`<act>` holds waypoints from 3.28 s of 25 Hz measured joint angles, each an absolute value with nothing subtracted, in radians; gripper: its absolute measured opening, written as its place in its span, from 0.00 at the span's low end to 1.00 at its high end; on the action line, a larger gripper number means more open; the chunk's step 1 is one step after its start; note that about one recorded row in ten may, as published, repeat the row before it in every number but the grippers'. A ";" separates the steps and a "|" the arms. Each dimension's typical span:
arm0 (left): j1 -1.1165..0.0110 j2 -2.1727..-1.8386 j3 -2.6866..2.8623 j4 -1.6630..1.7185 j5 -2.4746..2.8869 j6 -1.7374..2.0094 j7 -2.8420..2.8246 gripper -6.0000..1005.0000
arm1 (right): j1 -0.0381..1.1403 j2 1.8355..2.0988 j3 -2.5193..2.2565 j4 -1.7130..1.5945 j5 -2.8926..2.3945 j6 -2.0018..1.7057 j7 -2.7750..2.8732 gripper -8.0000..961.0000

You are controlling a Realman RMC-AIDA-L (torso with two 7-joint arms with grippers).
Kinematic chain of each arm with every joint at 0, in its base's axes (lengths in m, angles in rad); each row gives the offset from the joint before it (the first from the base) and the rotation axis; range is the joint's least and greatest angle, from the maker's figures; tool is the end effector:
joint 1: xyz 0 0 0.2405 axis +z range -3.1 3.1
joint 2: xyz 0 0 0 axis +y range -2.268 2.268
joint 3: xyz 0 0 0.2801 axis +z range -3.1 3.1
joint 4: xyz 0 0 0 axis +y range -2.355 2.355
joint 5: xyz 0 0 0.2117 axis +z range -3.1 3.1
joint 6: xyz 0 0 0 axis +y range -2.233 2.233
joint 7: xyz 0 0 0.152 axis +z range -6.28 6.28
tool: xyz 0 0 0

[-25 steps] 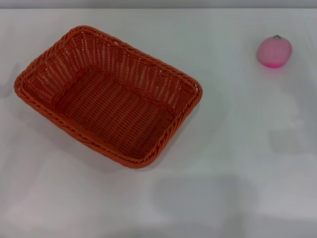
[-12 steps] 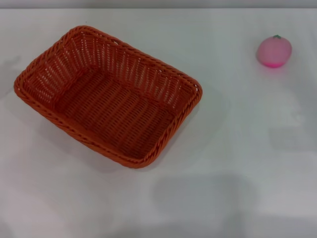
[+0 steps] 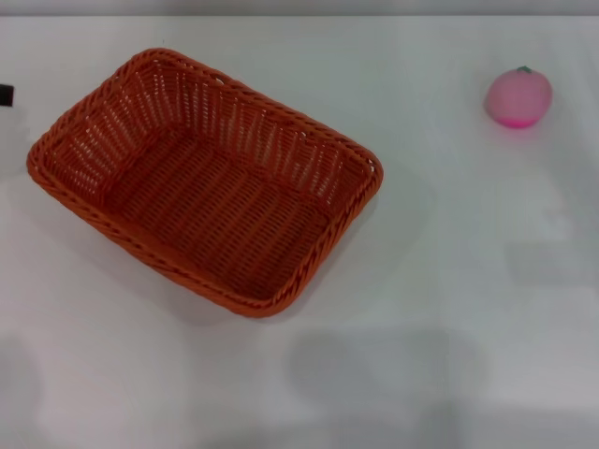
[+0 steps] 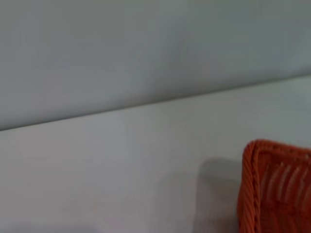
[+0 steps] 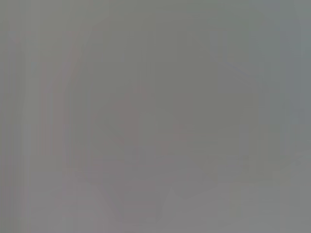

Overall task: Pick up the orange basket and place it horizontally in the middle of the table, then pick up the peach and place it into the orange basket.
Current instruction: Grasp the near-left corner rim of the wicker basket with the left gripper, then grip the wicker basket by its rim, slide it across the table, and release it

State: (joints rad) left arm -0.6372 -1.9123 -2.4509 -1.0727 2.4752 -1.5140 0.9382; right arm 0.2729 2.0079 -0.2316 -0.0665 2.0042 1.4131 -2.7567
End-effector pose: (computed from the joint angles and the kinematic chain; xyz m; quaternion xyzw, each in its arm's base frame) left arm -0.2887 0.4119 0.1192 -0.8663 -0.4158 -0.0119 0.2767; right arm 0.4236 0.2750 0.0651 -0.6157 0.2331 0.3116 0.6852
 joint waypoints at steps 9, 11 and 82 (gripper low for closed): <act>-0.653 -1.961 -2.338 -1.074 2.501 -1.453 1.015 0.86 | 0.262 2.008 -0.230 -0.034 2.013 1.455 -2.756 0.84; -0.654 -1.980 -2.336 -1.065 2.506 -1.426 1.040 0.86 | 0.261 2.008 -0.230 -0.031 2.013 1.455 -2.756 0.84; -0.721 -2.064 -2.306 -1.066 2.441 -1.483 0.585 0.16 | 0.262 2.006 -0.221 -0.030 2.014 1.467 -2.765 0.84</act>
